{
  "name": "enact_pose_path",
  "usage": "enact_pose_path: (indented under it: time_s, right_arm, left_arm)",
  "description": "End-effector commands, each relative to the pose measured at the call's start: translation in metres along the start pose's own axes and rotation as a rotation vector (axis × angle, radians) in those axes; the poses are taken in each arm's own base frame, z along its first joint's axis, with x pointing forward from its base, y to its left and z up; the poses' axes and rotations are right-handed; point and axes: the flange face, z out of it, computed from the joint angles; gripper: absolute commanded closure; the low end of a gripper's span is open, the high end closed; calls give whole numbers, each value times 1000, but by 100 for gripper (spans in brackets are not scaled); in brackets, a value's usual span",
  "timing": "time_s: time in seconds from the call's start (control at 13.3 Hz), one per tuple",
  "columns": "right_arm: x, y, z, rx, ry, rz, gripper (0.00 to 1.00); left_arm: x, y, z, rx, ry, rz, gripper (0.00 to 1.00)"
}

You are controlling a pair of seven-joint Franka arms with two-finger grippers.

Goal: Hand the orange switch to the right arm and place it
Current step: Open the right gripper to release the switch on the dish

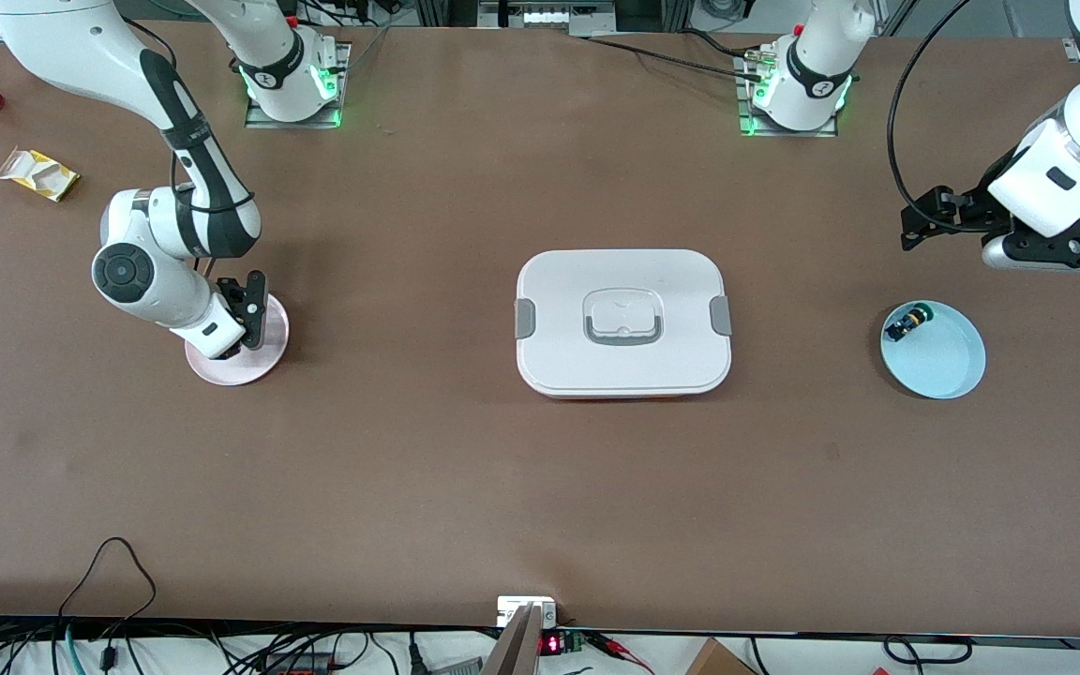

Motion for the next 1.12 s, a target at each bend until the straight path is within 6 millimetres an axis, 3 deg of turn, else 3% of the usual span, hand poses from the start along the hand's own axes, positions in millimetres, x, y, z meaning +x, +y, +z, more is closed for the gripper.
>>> enact_pose_path:
  time_s: [0.0, 0.15, 0.38, 0.53, 0.67, 0.82, 1.05]
  right_arm:
    - [0, -2, -10, -32, -4, -5, 0]
    - [-2, 5, -29, -70, 9, 46, 0]
    - [-8, 29, -83, -128, 7, 93, 0]
    - [-10, 39, -110, -148, 21, 143, 0]
    - [-11, 39, -126, -123, 67, 290, 0]
    - [-8, 44, -148, -89, 95, 424, 0]
    - [5, 40, -158, -8, 98, 687, 0]
  left_arm:
    - [-2, -2, -5, -12, -6, -13, 0]
    - [-2, -1, -5, -10, -9, -10, 0]
    - [0, -4, -1, -7, -12, -16, 0]
    - [2, -19, -9, -11, 5, -43, 0]
    - [14, -28, -7, -9, 4, -56, 0]
    - [15, -29, -11, -8, 11, -48, 0]
    - [14, -21, -12, -7, 13, -34, 0]
